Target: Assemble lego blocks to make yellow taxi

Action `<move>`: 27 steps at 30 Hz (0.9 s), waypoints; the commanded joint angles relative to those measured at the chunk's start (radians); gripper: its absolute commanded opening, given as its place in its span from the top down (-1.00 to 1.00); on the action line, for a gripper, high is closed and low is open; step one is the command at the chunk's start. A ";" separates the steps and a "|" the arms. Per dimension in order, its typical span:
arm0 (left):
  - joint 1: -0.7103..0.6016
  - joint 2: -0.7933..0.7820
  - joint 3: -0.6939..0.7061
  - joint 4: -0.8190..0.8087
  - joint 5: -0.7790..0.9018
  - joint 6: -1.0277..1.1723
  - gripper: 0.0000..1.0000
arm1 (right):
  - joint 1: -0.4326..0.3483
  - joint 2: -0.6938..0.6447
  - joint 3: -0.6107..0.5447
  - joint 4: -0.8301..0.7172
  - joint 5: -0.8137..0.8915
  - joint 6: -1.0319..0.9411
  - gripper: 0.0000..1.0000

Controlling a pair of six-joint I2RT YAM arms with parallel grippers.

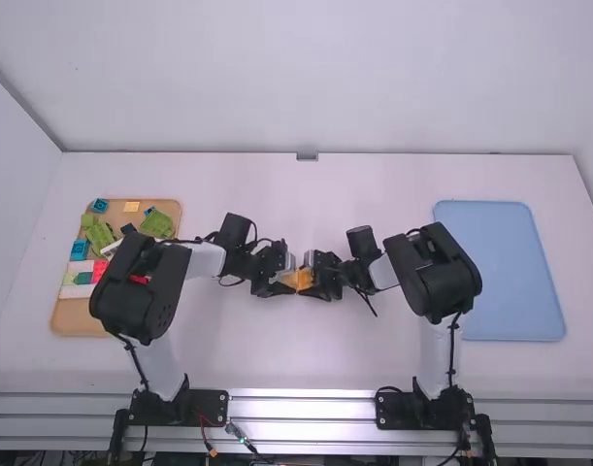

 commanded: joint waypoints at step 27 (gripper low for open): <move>-0.001 -0.026 -0.086 0.148 -0.091 -0.117 0.96 | 0.003 0.015 0.002 -0.011 0.024 0.014 -0.11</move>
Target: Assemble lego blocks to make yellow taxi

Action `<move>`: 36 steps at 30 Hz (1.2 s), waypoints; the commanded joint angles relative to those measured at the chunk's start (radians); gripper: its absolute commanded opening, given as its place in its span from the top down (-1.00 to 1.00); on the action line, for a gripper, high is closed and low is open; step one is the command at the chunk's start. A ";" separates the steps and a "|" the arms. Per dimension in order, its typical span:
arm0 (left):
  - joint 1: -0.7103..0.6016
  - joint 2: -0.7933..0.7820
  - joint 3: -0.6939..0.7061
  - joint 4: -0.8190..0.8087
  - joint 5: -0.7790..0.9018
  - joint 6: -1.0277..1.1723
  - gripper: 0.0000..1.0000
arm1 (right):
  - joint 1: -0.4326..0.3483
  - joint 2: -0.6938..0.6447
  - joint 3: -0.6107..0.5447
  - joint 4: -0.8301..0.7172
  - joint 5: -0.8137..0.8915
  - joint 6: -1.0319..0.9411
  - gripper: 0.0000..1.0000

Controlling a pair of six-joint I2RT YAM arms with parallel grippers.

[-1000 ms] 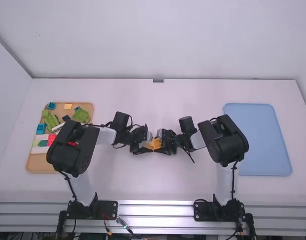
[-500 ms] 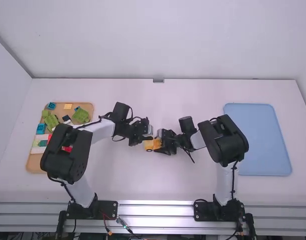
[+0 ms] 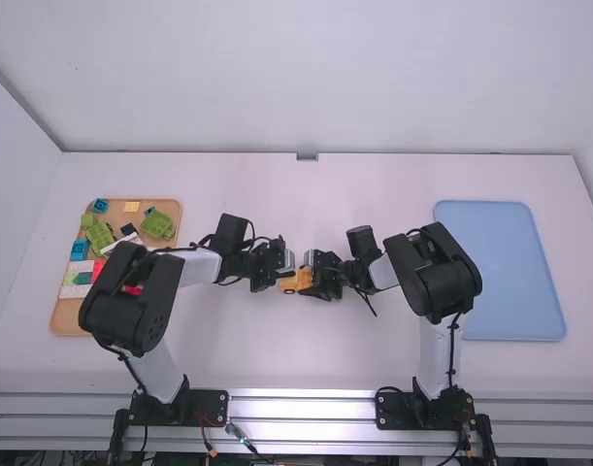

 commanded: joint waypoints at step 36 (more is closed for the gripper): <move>0.011 -0.121 0.132 -0.174 -0.084 -0.074 0.96 | 0.003 0.015 0.002 0.010 0.026 0.031 -0.11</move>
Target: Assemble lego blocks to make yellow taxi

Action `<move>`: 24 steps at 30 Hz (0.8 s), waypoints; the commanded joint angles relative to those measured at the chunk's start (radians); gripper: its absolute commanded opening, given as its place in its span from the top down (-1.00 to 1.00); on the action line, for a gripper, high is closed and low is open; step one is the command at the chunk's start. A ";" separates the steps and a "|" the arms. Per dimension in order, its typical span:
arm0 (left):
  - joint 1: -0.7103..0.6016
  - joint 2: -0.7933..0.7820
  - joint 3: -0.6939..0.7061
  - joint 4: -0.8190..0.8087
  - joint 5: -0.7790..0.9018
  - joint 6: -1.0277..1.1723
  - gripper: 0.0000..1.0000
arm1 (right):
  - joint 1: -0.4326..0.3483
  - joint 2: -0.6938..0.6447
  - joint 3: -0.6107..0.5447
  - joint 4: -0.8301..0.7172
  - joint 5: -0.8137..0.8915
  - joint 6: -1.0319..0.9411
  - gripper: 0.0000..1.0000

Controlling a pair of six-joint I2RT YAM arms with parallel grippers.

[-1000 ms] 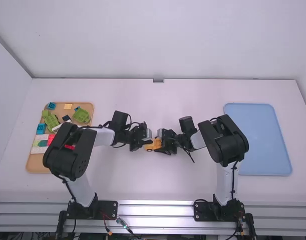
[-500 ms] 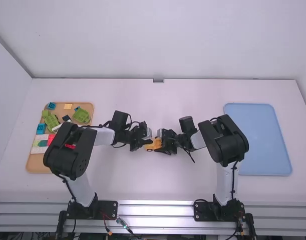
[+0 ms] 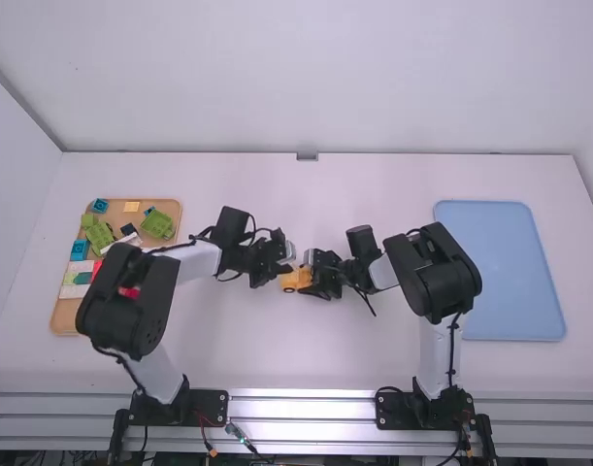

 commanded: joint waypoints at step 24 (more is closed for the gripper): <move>0.210 -0.177 0.102 0.028 -0.193 -0.690 -0.98 | 0.002 -0.186 0.029 -0.342 0.286 0.027 -0.98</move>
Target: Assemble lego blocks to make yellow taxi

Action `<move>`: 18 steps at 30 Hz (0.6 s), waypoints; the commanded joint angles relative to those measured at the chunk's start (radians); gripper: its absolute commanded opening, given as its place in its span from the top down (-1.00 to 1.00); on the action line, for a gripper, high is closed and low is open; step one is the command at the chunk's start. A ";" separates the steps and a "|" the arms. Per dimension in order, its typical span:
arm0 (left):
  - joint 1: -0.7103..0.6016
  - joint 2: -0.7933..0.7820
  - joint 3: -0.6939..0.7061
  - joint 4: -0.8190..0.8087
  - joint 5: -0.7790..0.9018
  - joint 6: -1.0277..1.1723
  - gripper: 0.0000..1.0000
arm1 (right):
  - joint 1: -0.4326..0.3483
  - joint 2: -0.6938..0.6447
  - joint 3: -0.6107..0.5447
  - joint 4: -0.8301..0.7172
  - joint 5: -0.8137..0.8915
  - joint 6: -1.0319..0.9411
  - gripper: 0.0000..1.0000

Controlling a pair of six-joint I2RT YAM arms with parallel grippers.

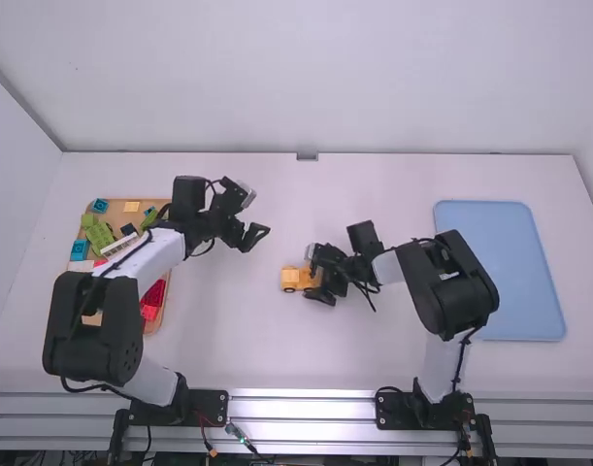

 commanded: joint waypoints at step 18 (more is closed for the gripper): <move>0.032 -0.006 0.434 -0.450 -0.500 -0.403 -0.98 | 0.001 -0.220 -0.002 -0.201 0.256 0.000 -0.98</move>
